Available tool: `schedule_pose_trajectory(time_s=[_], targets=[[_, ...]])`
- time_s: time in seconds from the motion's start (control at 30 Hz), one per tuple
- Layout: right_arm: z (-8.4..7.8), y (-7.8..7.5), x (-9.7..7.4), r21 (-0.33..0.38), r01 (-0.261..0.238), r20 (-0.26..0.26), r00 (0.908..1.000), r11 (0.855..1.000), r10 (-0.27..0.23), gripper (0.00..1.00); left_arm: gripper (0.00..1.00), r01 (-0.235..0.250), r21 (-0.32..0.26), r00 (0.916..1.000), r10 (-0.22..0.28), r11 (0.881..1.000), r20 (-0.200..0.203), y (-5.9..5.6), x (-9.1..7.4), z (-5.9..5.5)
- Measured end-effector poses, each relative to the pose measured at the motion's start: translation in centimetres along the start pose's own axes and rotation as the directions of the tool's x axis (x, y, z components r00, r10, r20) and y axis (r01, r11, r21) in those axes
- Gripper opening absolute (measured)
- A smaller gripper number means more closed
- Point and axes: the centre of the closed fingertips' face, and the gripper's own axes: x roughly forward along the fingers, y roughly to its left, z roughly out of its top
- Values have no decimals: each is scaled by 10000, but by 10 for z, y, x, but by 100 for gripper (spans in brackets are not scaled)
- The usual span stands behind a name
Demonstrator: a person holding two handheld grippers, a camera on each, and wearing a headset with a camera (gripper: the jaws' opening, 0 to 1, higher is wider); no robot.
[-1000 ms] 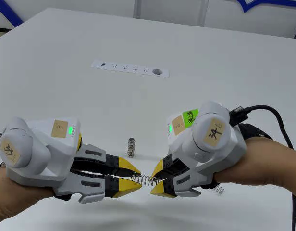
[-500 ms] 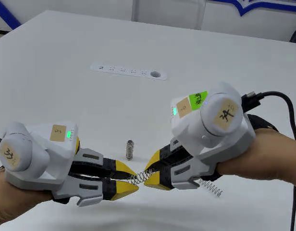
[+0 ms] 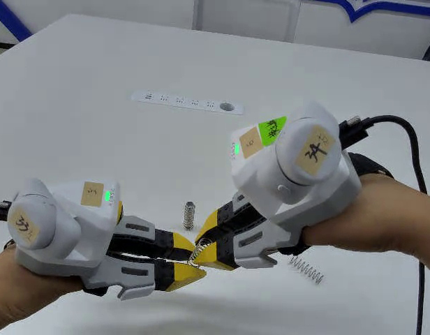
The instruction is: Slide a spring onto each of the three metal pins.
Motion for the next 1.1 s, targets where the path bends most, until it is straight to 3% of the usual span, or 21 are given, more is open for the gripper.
schedule_pose_trajectory(time_s=[0.23, 0.43, 0.57, 1.1], targets=[[-1, 2, 3, 32, -109, 9, 9999, 9999, 109, 11, 11, 124, -52, 9999, -125, 9999, -99, -3, 5, -4], [-1, -1, 2, 73, -48, 60, 10000, 10000, 47, 11, 13, -22, -126, 10000, 21, 9999, -97, 1, 4, -3], [-3, -5, -1, 149, 68, 64, 10000, 9999, -69, 11, 19, -106, -205, 9996, 100, 9997, -264, 2, 3, -8], [-22, -30, -23, 628, 786, -188, 9968, 9949, -776, 11, 26, -663, -636, 9978, 657, 9958, -121, 8, -12, -14]])
